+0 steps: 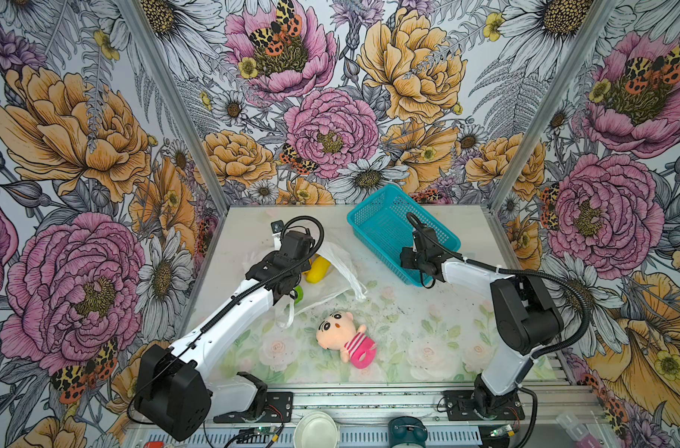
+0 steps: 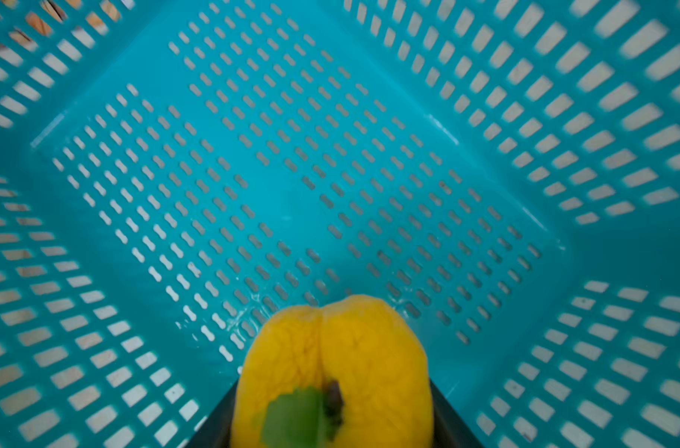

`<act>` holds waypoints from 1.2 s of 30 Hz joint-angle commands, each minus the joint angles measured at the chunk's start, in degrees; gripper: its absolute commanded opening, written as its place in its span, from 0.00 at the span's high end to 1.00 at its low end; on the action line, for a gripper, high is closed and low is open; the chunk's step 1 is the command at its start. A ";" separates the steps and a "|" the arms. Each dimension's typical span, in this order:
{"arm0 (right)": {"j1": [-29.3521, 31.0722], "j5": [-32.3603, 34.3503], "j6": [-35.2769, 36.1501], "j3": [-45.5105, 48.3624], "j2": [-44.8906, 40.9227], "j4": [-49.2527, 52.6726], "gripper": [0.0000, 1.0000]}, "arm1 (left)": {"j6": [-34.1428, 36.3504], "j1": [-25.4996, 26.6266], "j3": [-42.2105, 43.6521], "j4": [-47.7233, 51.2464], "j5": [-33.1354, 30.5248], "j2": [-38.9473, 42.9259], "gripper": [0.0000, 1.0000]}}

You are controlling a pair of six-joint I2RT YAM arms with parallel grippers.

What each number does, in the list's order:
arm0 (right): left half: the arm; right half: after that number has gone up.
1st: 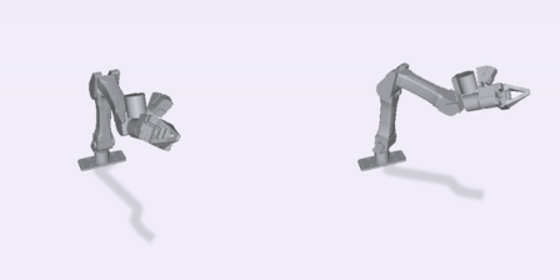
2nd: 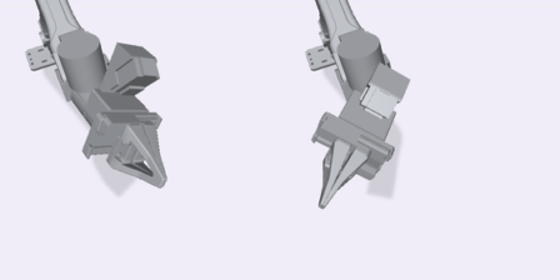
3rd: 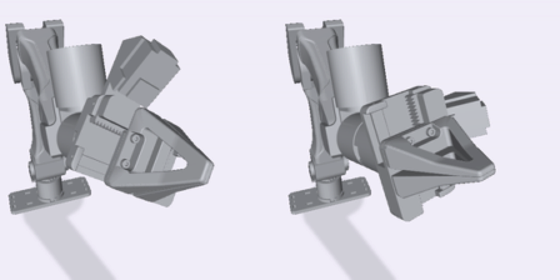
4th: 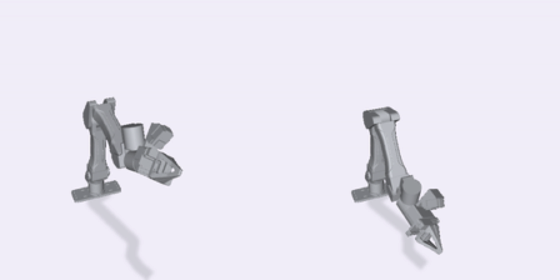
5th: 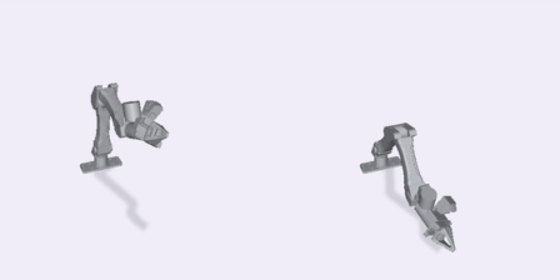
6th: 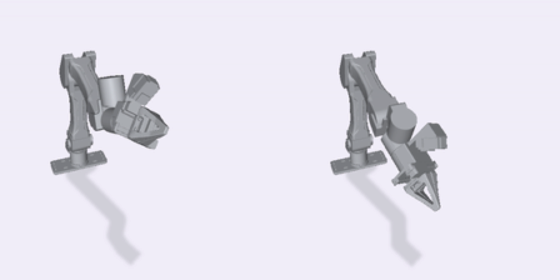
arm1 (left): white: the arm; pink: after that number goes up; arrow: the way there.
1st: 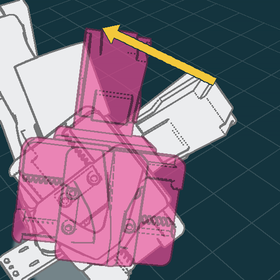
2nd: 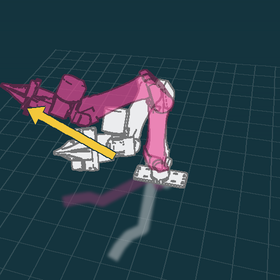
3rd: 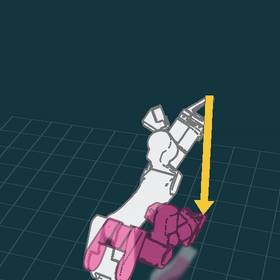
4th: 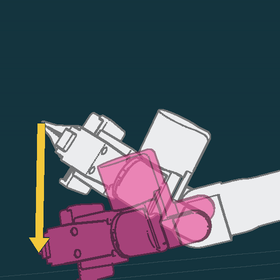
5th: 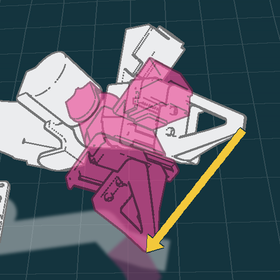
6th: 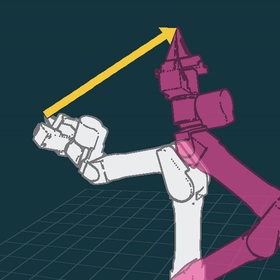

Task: Untie the knot of the plastic bag and take out the fruit
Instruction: 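Carry the yellow pepper with the right gripper and drop it into the teal basket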

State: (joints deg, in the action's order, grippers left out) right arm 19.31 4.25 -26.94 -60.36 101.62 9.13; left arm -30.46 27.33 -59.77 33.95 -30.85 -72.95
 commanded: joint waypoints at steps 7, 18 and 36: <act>4.96 1.43 -3.65 8.68 -8.51 3.44 0.91 | 1.36 -0.35 -1.03 -1.52 -0.11 -0.44 1.00; 11.84 1.58 -5.67 14.62 -16.64 3.27 0.90 | 1.80 0.09 -0.35 -1.52 -2.28 1.39 1.00; 11.97 5.03 -3.73 15.64 -18.48 3.31 0.42 | 4.00 2.13 -0.08 -2.32 -4.03 2.99 1.00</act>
State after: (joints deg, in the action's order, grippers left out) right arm 30.96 6.55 -31.48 -46.26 87.39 12.12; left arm -27.81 29.04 -59.77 33.34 -33.30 -70.81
